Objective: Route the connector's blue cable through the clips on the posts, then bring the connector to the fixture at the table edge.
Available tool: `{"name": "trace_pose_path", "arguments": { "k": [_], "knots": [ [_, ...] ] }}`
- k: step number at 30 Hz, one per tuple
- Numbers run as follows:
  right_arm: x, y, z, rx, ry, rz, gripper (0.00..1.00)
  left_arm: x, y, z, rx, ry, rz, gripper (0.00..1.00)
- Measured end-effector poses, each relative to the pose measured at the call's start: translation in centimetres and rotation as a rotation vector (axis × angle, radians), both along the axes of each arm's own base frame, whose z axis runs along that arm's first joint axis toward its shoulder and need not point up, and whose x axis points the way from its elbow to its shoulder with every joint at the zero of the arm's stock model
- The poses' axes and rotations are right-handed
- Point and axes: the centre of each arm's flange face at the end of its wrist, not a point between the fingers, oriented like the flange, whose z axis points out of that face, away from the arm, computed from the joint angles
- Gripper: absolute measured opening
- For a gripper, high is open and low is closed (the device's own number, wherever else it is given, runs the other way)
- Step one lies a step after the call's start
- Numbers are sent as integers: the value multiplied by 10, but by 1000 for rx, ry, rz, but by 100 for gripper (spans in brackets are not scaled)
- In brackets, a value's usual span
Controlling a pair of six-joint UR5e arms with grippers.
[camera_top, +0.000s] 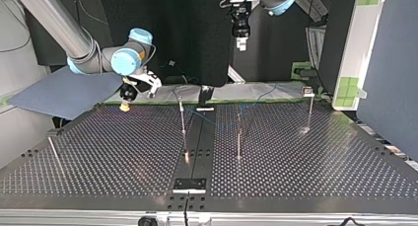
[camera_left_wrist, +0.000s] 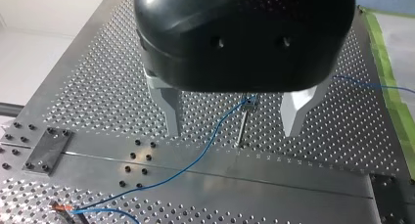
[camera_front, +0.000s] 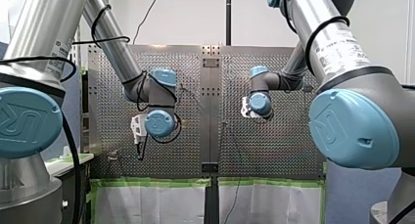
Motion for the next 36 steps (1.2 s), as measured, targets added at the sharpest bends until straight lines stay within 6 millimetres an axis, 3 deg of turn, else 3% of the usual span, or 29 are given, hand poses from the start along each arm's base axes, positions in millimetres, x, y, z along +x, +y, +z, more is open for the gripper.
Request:
{"name": "trace_pose_path", "arguments": {
  "k": [15,27,36],
  "knots": [
    [50,47,3,-35,-12,-1,98,0,5,0,3,1,42,100],
    [71,100,-17,-4,38,23,98,2,1,0,-6,0,4,100],
    [104,136,-19,-13,57,136,98,10,2,-1,-41,7,-34,100]
  ]
}}
